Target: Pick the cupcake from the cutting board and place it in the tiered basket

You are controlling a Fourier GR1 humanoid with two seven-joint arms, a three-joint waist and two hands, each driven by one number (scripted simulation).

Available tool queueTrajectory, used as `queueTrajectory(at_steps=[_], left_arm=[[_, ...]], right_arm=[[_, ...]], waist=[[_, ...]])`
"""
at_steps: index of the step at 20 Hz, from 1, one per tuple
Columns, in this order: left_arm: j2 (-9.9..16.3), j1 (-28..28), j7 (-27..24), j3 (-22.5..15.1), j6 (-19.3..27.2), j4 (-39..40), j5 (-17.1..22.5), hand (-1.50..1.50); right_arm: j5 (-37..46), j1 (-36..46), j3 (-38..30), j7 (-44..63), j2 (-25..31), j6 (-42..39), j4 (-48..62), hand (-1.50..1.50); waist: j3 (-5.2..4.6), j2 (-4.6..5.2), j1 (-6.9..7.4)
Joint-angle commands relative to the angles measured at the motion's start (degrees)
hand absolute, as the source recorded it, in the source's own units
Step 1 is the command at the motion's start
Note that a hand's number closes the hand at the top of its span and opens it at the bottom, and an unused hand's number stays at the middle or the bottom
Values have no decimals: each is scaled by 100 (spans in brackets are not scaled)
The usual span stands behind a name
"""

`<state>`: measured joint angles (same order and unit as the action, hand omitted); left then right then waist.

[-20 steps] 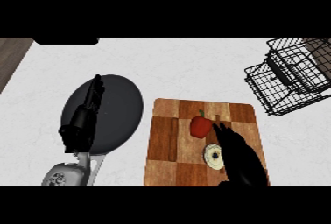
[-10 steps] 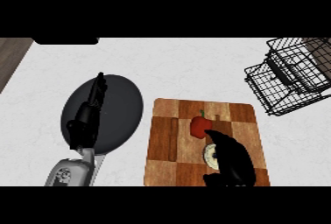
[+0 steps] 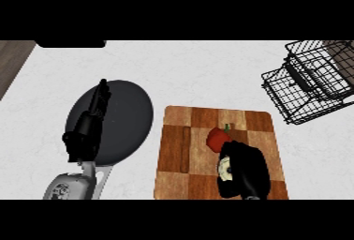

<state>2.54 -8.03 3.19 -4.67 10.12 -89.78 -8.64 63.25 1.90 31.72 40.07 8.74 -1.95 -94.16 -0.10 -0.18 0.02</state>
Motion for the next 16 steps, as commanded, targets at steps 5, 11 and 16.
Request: queueTrajectory(at_steps=[5,11,16], left_arm=[[-68,-151,295,-77,70,-177,-119,0],[97,-71,-361,242,-94,384,77,0],[71,139,-145,123,-115,-34,47,0]], right_arm=[[-122,-201,-208,-1467,1766,-691,36,150],[-477,-49,-1043,-2732,3079,-819,-47,150],[-891,-532,-2048,-2964,3641,-723,-966,150]], waist=[[14,17,-33],[7,22,-44],[7,0,-68]])
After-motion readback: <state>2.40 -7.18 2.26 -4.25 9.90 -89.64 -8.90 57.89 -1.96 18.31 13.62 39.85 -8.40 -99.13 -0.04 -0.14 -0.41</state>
